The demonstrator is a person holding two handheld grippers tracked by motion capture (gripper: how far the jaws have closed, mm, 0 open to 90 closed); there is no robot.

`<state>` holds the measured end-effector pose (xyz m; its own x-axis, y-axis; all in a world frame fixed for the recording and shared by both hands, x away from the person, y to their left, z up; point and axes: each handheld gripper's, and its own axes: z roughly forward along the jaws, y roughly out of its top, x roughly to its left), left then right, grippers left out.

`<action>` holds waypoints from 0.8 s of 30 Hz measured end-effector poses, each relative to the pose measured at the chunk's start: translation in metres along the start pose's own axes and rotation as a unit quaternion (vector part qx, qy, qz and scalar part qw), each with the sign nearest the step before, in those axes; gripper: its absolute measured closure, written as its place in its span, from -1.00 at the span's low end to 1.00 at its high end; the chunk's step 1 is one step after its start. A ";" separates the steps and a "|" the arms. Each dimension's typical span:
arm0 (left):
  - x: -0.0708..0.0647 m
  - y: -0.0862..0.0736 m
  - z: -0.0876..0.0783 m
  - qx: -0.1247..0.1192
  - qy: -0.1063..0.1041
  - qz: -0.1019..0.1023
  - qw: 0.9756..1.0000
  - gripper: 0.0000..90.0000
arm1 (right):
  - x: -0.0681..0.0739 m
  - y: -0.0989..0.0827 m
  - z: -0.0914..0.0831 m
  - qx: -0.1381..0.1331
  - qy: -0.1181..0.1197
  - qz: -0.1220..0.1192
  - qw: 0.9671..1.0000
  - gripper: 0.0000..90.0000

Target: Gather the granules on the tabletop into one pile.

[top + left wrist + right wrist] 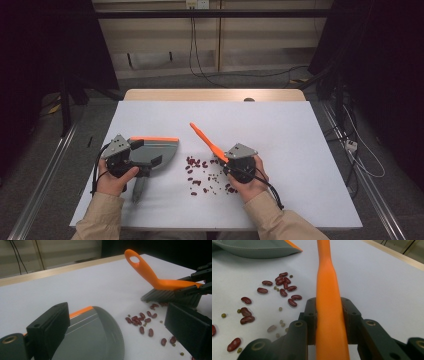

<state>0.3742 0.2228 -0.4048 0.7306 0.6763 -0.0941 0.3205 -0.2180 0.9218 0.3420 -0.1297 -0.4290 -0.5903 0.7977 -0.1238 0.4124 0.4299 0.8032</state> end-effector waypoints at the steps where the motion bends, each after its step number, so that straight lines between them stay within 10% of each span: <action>1: 0.000 0.000 0.000 0.000 -0.001 0.000 1.000 -0.86 | 0.001 0.000 0.000 0.000 0.001 0.000 1.000 0.56; 24: -0.001 0.000 0.002 0.000 -0.003 0.000 1.000 -0.86 | 0.010 0.002 0.000 -0.005 0.029 -0.016 0.999 0.56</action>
<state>0.3751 0.2210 -0.4057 0.7336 0.6726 -0.0968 0.3209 -0.2174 0.9218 0.3371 -0.1214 -0.4284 -0.6424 0.7576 -0.1152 0.3856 0.4495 0.8058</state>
